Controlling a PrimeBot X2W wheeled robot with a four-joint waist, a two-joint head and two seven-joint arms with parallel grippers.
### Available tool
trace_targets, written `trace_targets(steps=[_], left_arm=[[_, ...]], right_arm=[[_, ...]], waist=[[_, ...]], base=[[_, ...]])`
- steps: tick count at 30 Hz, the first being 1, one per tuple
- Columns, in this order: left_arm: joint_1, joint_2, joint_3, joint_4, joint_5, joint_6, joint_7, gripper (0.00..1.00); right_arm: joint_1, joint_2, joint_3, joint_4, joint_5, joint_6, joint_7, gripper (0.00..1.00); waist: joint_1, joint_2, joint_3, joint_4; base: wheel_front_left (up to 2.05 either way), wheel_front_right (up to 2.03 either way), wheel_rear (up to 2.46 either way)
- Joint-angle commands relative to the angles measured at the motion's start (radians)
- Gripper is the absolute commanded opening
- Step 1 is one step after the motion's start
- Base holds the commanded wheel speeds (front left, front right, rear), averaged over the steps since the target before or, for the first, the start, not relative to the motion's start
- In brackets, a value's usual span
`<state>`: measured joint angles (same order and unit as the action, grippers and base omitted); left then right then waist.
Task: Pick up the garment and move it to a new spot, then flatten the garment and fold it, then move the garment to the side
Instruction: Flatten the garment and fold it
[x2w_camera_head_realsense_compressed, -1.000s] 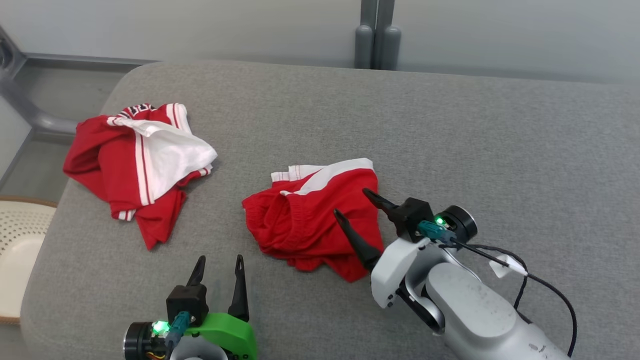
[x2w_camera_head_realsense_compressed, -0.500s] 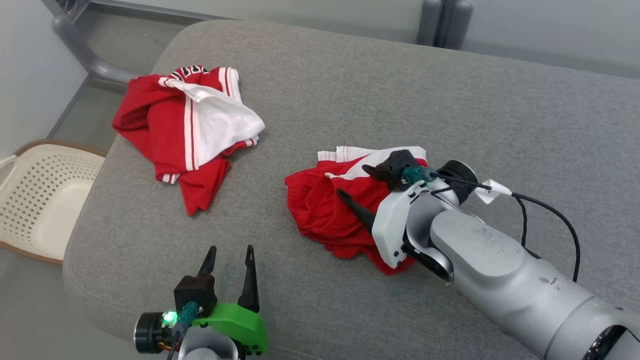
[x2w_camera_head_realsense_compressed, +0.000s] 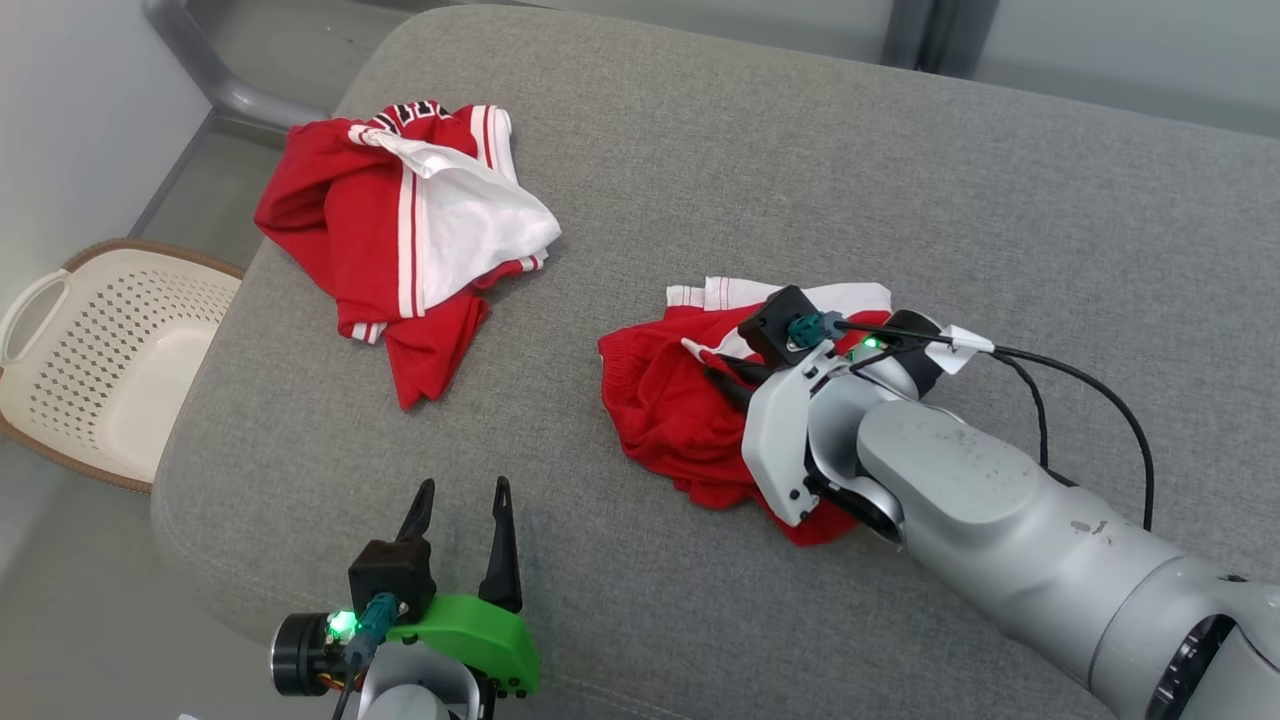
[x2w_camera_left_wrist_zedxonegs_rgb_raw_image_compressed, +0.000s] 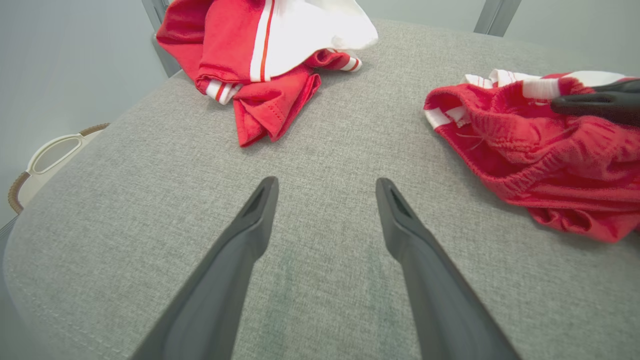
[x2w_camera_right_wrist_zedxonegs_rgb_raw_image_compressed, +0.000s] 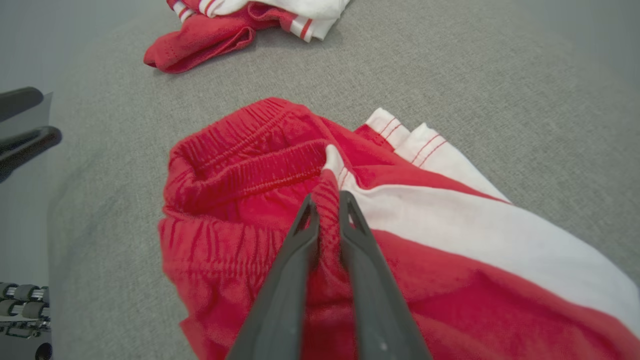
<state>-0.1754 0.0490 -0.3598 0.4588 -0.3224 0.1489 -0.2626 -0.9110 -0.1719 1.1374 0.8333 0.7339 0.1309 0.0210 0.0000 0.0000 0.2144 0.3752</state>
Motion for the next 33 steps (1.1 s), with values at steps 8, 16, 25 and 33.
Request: trace_targets(steps=[8, 16, 25, 33], left_arm=[[-0.025, 0.003, -0.013, -0.01, -0.015, 0.003, -0.003, 1.0], [-0.037, 0.003, -0.057, -0.015, -0.035, 0.003, -0.003, 1.0], [-0.052, 0.003, -0.094, -0.02, -0.064, 0.018, -0.003, 1.0], [-0.062, 0.003, -0.064, -0.021, -0.041, 0.023, -0.003, 1.0]], right_arm=[[-0.061, 0.008, -0.013, 0.055, 0.003, 0.0, -0.1, 0.0], [-0.095, 0.037, -0.009, 0.148, -0.027, 0.0, -0.174, 0.0], [-0.076, 0.076, -0.063, 0.276, -0.001, 0.0, -0.262, 1.0], [-0.115, 0.067, -0.219, 0.222, -0.049, 0.0, -0.286, 1.0]], waist=[[0.0, 0.0, 0.017, 0.013], [0.0, 0.0, 0.046, 0.068], [0.0, 0.0, 0.082, 0.116], [0.0, 0.0, 0.07, 0.059]], base=[[0.0, 0.0, 0.0], [0.0, 0.0, 0.0], [0.0, 0.0, 0.0], [0.0, 0.0, 0.0]])
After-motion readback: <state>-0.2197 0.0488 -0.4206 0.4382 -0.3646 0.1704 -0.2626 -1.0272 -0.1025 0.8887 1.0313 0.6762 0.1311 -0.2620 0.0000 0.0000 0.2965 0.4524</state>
